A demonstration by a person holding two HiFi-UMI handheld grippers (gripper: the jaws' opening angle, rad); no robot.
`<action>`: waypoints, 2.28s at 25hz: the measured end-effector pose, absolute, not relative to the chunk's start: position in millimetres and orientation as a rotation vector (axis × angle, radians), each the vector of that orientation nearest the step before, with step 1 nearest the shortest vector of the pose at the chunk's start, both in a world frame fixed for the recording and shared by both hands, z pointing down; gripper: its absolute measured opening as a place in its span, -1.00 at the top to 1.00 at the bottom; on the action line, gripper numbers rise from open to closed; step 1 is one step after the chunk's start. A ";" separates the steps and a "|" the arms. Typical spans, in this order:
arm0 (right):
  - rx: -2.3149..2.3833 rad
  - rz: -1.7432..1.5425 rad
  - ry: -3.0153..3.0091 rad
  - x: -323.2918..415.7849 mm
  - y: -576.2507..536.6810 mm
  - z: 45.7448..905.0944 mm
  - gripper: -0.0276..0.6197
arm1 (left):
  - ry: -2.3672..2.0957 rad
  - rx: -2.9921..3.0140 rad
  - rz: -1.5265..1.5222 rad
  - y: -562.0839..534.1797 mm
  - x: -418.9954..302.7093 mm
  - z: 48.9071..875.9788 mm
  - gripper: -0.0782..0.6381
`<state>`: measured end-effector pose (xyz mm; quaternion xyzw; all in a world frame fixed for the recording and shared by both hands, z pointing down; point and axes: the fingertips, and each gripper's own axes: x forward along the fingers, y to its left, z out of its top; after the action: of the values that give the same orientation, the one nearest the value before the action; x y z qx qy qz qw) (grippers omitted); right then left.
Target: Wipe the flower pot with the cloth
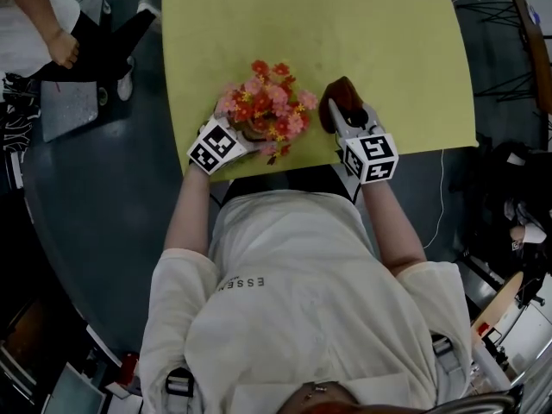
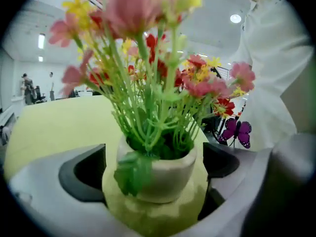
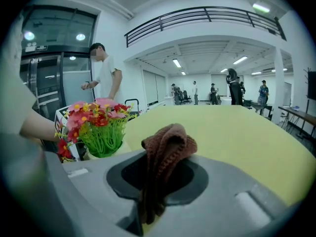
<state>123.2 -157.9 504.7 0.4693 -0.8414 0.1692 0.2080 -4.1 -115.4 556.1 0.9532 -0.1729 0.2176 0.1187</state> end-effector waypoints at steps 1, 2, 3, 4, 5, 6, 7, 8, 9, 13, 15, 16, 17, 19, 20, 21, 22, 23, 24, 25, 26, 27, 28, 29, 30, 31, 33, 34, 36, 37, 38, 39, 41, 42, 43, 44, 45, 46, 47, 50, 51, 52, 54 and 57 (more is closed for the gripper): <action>1.301 0.467 -2.339 122.2 -155.8 504.1 0.73 | -0.550 2.776 0.619 -114.5 -9.7 552.7 -0.97; 1.294 0.459 -2.335 121.1 -153.1 503.5 0.73 | -0.610 2.759 0.584 -114.3 -16.3 547.3 -0.97; 1.286 0.448 -2.331 119.8 -149.6 502.7 0.73 | -0.685 2.736 0.530 -115.2 -23.7 538.9 -0.96; 1.281 0.442 -2.327 118.3 -145.7 501.9 0.73 | -0.766 2.712 0.463 -116.4 -31.6 527.5 -0.93; 1.280 0.444 -2.324 116.7 -141.9 500.8 0.73 | -0.843 2.691 0.400 -117.0 -39.8 514.8 -0.79; 1.282 0.452 -2.322 114.7 -138.6 499.4 0.73 | -0.920 2.677 0.357 -116.9 -49.1 503.1 -0.55; 1.284 0.458 -2.322 112.1 -135.9 497.9 0.73 | -1.005 2.667 0.336 -116.9 -59.9 493.1 -0.36; 1.284 0.461 -2.323 108.8 -134.0 496.1 0.73 | -1.097 2.659 0.323 -117.9 -71.6 483.8 -0.08; 1.282 0.460 -2.323 105.2 -132.7 494.1 0.73 | -1.183 2.651 0.306 -119.7 -82.6 474.3 0.26; 1.285 0.448 -2.326 94.4 -127.3 483.2 0.73 | -1.391 2.624 0.197 -123.5 -110.3 434.4 0.57; 1.307 0.444 -2.324 91.5 -122.0 476.7 0.73 | -1.466 2.609 0.166 -122.1 -121.3 418.1 0.74; 1.326 0.444 -2.320 90.2 -118.2 473.2 0.73 | -1.479 2.607 0.156 -120.2 -125.7 412.1 0.74; 1.350 0.446 -2.315 88.8 -113.1 469.3 0.73 | -1.475 2.612 0.149 -117.3 -129.3 407.5 0.74; 1.403 0.440 -2.302 85.8 -100.3 460.1 0.73 | -1.459 2.623 0.150 -110.1 -137.6 401.4 0.74; 1.428 0.430 -2.295 84.2 -93.0 455.4 0.73 | -1.455 2.622 0.147 -106.0 -143.1 399.1 0.74; 1.450 0.418 -2.289 82.7 -84.9 451.4 0.73 | -1.451 2.618 0.140 -101.0 -148.8 397.1 0.74; 1.467 0.408 -2.284 81.2 -76.2 448.4 0.73 | -1.447 2.612 0.133 -95.0 -153.9 395.6 0.74; 1.480 0.403 -2.280 79.6 -67.6 446.5 0.73 | -1.447 2.606 0.133 -88.2 -158.2 394.7 0.74; 1.489 0.400 -2.278 77.9 -59.5 445.8 0.73 | -1.457 2.601 0.141 -81.1 -161.8 394.3 0.74; 1.494 0.401 -2.275 75.9 -51.9 446.1 0.73 | -1.477 2.594 0.151 -73.9 -164.7 394.2 0.74; 1.497 0.405 -2.273 73.8 -44.4 447.1 0.73 | -1.501 2.581 0.156 -66.0 -166.8 394.1 0.74; 1.496 0.412 -2.273 71.8 -36.6 448.2 0.73 | -1.522 2.562 0.148 -57.3 -167.6 394.0 0.74; 1.491 0.420 -2.277 70.1 -28.7 449.1 0.73 | -1.537 2.538 0.131 -48.0 -167.0 394.3 0.74; 1.480 0.425 -2.286 68.6 -21.0 449.6 0.73 | -1.546 2.515 0.114 -38.5 -165.1 394.9 0.74; 1.466 0.428 -2.297 67.4 -13.4 450.1 0.73 | -1.553 2.497 0.102 -29.1 -162.4 395.6 0.74; 1.450 0.431 -2.310 66.6 -5.9 450.7 0.73 | -1.561 2.483 0.094 -19.9 -159.3 396.2 0.74; 1.424 0.457 -2.341 67.9 9.8 452.1 0.73 | -1.584 2.457 0.079 -0.4 -151.5 396.0 0.74; 1.413 0.475 -2.357 70.2 18.1 452.3 0.73 | -1.601 2.442 0.070 10.1 -146.9 395.5 0.74; 1.384 0.493 -2.387 77.4 35.2 451.1 0.73 | -1.656 2.397 0.064 31.7 -137.4 394.4 0.74; 1.364 0.491 -2.398 81.5 43.9 450.0 0.73 | -1.689 2.371 0.064 42.7 -132.6 393.9 0.74; 1.341 0.485 -2.408 85.4 52.9 448.7 0.73 | -1.720 2.348 0.064 54.0 -127.5 393.5 0.74; 1.321 0.477 -2.418 89.0 62.0 447.2 0.73 | -1.744 2.332 0.063 65.1 -121.6 393.1 0.74; 1.283 0.453 -2.444 95.0 79.2 442.1 0.73 | -1.776 2.316 0.066 86.5 -107.3 392.3 0.74; 1.263 0.432 -2.459 97.7 87.8 438.8 0.73 | -1.782 2.313 0.067 97.3 -98.3 391.7 0.74; 1.244 0.409 -2.474 100.7 96.3 436.0 0.73 | -1.783 2.315 0.069 108.4 -88.4 390.9 0.74; 1.228 0.387 -2.487 104.5 104.4 433.9 0.73 | -1.781 2.321 0.070 119.1 -78.3 389.7 0.74; 1.215 0.369 -2.495 109.2 111.9 432.7 0.73 | -1.781 2.328 0.072 128.8 -68.4 388.2 0.74; 1.205 0.355 -2.501 114.6 119.1 432.0 0.73 | -1.779 2.336 0.074 137.4 -59.2 386.5 0.74; 1.198 0.342 -2.504 119.8 125.9 431.5 0.73 | -1.774 2.344 0.075 144.7 -51.2 385.0 0.74; 1.198 0.310 -2.503 129.1 144.1 429.8 0.73 | -1.764 2.360 0.062 161.1 -39.8 381.4 0.74; 1.204 0.306 -2.502 130.6 149.3 429.1 0.73 | -1.769 2.361 0.060 165.8 -39.3 380.3 0.74; 1.211 0.305 -2.500 132.0 153.8 428.3 0.73 | -1.773 2.366 0.063 170.1 -38.3 379.0 0.74; 1.223 0.306 -2.496 135.0 160.4 426.0 0.74 | -1.765 2.393 0.078 176.6 -32.9 374.8 0.74; 1.231 0.299 -2.497 138.8 168.1 421.1 0.74 | -1.747 2.421 0.077 183.0 -25.1 366.9 0.74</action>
<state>138.8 168.1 421.1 0.4333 -0.8788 0.1053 0.1697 -25.1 183.0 366.9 0.8082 -0.5832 0.0258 0.0774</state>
